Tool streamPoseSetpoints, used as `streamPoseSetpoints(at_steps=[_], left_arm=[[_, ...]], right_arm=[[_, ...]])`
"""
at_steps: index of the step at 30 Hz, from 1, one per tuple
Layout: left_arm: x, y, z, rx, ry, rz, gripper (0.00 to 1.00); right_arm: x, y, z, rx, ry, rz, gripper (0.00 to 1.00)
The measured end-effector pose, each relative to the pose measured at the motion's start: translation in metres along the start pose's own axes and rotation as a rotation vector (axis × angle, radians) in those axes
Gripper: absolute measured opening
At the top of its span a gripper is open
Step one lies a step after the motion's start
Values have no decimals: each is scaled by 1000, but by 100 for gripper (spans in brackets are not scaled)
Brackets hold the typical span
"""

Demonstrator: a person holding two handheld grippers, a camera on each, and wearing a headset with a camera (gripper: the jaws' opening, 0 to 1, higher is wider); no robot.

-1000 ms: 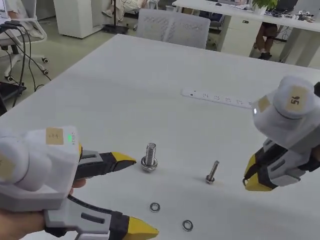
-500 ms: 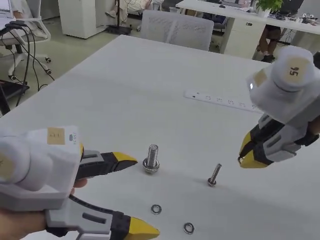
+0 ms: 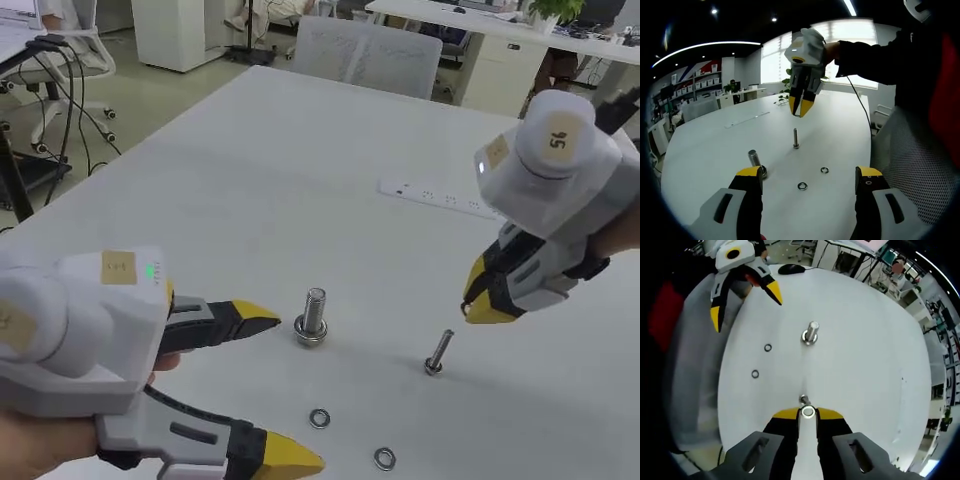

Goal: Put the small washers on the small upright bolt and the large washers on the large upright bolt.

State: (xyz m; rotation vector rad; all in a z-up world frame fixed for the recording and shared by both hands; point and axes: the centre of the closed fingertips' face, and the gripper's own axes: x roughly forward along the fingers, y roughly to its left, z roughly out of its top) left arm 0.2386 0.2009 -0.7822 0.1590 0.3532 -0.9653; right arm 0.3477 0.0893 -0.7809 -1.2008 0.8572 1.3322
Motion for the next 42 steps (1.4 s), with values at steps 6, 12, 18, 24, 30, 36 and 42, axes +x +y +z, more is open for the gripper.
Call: streamPoseSetpoints(at_steps=[6, 12, 18, 24, 30, 36, 42], left_arm=[[-1, 1, -1, -3, 1, 3, 75], [-1, 2, -2, -5, 5, 5, 75], [0, 3, -3, -9, 8, 6, 75], [0, 4, -4, -10, 15, 7, 75], [1, 4, -6, -11, 20, 9, 75], [2, 3, -7, -11, 24, 9, 75], [2, 3, -8, -12, 26, 9, 75]], right_arm=[[12, 0, 2, -4, -2, 17, 14], [23, 0, -2, 7, -3, 31, 14], [29, -1, -4, 19, -5, 43, 14], [33, 0, -4, 23, -13, 49, 14], [36, 1, -6, 29, -16, 54, 14], [40, 2, -9, 29, -15, 55, 14], [45, 4, -11, 32, -13, 60, 14]])
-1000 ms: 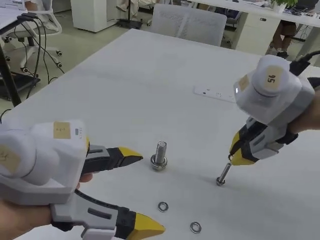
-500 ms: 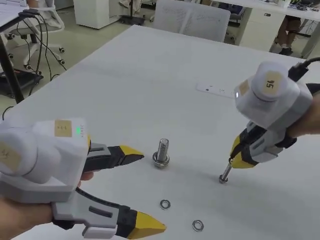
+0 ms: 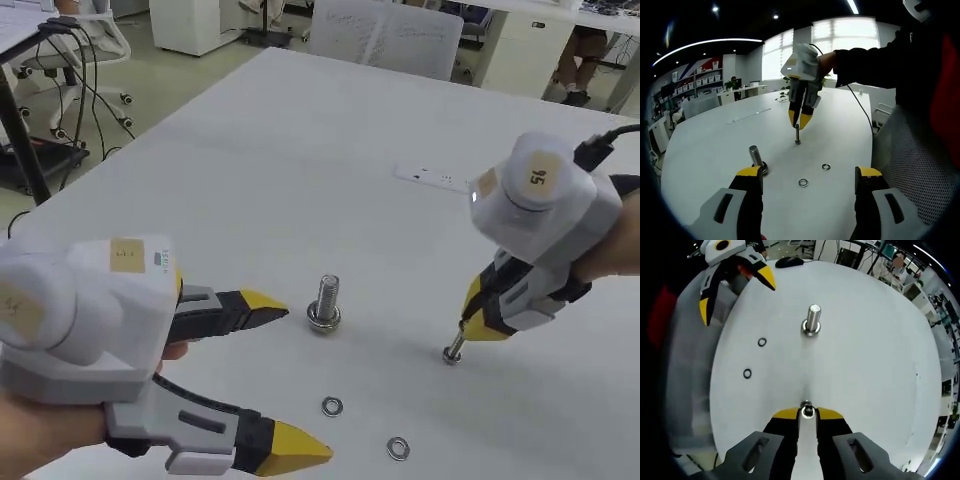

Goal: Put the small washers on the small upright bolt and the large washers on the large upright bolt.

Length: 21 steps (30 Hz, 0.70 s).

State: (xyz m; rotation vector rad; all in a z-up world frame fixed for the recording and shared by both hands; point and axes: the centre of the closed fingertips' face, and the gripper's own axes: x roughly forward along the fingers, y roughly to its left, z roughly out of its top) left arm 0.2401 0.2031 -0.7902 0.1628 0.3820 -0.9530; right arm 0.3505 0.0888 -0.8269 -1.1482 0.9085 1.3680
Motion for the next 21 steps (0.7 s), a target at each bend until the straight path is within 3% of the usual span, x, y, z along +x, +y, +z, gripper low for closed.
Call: streamPoseSetpoints(at_steps=[21], left_arm=[[-2, -1, 0, -2, 2, 2, 74]], right_arm=[[27, 5, -8, 7, 25, 21, 14]])
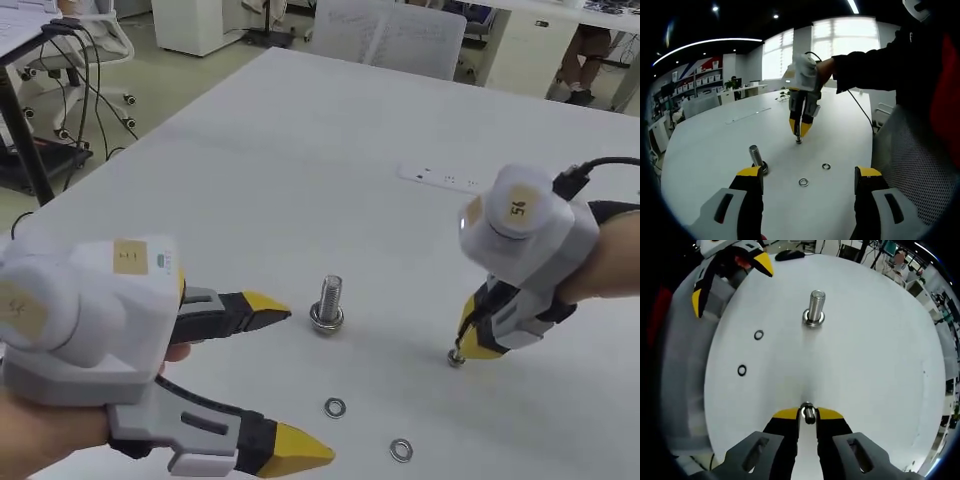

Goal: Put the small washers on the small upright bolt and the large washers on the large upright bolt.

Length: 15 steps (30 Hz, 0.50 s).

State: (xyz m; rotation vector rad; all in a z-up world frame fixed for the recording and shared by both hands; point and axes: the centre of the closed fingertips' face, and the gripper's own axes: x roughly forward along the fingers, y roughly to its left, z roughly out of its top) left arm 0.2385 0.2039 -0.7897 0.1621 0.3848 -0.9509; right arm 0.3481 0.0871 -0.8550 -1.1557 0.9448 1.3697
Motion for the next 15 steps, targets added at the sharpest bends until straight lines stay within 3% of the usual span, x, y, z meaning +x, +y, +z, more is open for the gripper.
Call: streamPoseSetpoints(at_steps=[15], left_arm=[[0, 1, 0, -1, 5, -2, 74]], right_arm=[[12, -1, -4, -8, 4, 2, 14]])
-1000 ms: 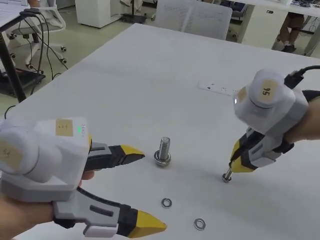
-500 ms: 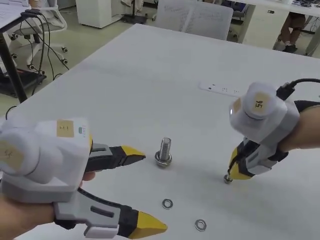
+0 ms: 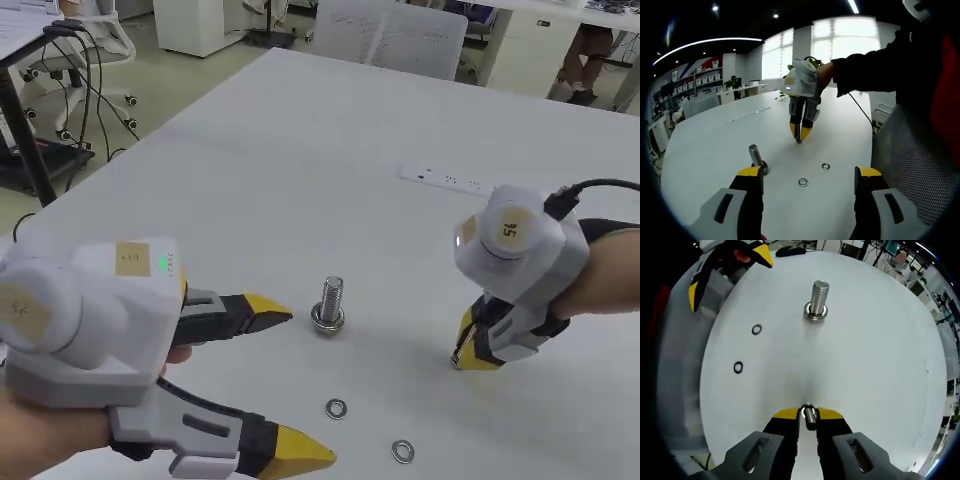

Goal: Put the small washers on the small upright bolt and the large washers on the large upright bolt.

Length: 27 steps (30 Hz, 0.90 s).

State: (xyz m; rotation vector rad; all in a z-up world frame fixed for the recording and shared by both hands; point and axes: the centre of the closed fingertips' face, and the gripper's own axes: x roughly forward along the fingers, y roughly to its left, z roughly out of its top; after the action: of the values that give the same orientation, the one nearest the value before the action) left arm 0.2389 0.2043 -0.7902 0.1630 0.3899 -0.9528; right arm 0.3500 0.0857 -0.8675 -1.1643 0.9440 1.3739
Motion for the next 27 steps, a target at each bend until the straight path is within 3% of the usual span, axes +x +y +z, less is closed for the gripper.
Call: streamPoseSetpoints(at_steps=[14, 27], left_arm=[[3, 0, -2, -8, 2, -13, 74], [5, 0, -2, -8, 1, -23, 74]], right_arm=[[5, 2, -3, 14, 3, 5, 17], [-1, 2, -5, 67, -30, -1, 21]])
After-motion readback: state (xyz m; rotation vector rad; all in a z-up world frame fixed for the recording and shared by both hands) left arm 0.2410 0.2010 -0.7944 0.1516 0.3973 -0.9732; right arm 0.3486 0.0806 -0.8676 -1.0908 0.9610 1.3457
